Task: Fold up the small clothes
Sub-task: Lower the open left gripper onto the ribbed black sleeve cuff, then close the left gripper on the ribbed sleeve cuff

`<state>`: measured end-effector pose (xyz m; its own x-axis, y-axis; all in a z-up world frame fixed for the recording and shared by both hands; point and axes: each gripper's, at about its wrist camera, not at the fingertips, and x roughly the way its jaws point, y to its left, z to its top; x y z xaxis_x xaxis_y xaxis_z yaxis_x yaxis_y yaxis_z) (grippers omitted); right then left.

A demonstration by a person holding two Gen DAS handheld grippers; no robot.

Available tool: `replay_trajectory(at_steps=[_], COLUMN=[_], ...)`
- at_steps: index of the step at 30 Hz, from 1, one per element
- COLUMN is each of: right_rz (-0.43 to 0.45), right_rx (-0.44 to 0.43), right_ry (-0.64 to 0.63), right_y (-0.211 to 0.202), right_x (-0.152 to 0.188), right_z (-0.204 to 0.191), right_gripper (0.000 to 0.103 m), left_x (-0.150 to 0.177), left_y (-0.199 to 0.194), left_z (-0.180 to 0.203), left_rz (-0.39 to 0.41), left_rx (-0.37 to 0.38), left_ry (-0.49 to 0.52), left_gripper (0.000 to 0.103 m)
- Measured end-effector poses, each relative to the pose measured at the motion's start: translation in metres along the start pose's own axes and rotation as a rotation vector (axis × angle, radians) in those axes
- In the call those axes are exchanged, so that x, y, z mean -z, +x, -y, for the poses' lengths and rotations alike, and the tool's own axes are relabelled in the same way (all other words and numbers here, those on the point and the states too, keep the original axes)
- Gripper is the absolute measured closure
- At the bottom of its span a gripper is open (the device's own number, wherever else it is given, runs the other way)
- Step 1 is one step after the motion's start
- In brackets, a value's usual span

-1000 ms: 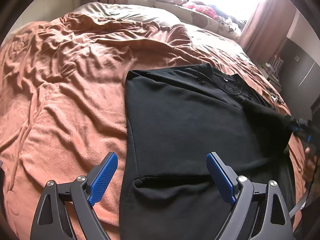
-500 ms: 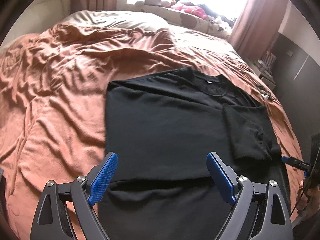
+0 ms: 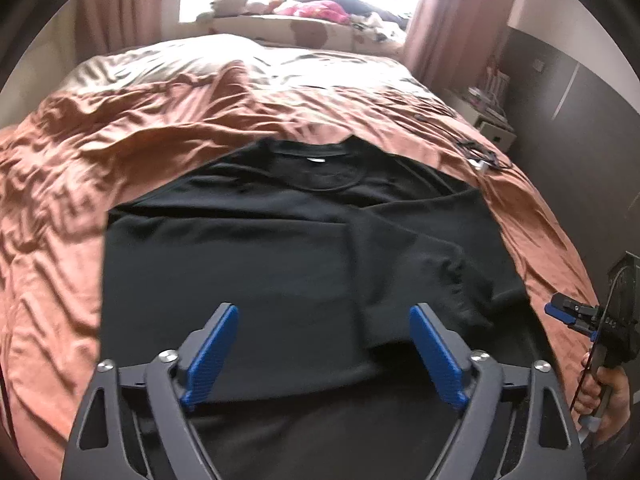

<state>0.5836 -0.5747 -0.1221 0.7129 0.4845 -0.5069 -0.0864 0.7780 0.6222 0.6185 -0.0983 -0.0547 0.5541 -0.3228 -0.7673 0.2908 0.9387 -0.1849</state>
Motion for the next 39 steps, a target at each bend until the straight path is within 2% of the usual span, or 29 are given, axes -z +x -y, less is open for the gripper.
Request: replay_trajectory(at_steps=[4, 10, 14, 16, 18, 22, 25, 31, 39], right_rz=[0.029, 0.047, 0.037, 0.016, 0.002, -0.009, -0.012, -0.018, -0.008], right_rx=[0.016, 0.035, 0.036, 0.039, 0.036, 0.035, 0.038, 0.019, 0.033], right_ry=[0.031, 0.046, 0.062, 0.077, 0.085, 0.092, 0.099, 0.098, 0.089], right_y=[-0.015, -0.031, -0.027, -0.022, -0.02, -0.023, -0.026, -0.026, -0.028], right_x=[0.006, 0.009, 0.011, 0.013, 0.013, 0.014, 0.014, 0.009, 0.008], right_z=[0.019, 0.036, 0.045, 0.048, 0.05, 0.052, 0.055, 0.055, 0.058], right_gripper=[0.035, 0.038, 0.043, 0.051, 0.055, 0.056, 0.056, 0.056, 0.056], left_x=[-0.009, -0.015, -0.015, -0.015, -0.015, -0.014, -0.014, -0.015, -0.009], left_y=[0.02, 0.042, 0.057, 0.066, 0.075, 0.092, 0.105, 0.138, 0.173], left_z=[0.035, 0.074, 0.104, 0.119, 0.133, 0.156, 0.172, 0.195, 0.202], left_rz=[-0.021, -0.037, -0.058, -0.067, -0.078, -0.102, -0.12, -0.181, -0.242], left_rx=[0.034, 0.062, 0.071, 0.084, 0.092, 0.109, 0.106, 0.043, -0.109], left_ry=[0.029, 0.064, 0.123, 0.143, 0.155, 0.168, 0.184, 0.207, 0.236], left_gripper=[0.027, 0.033, 0.033, 0.035, 0.04, 0.046, 0.047, 0.046, 0.046])
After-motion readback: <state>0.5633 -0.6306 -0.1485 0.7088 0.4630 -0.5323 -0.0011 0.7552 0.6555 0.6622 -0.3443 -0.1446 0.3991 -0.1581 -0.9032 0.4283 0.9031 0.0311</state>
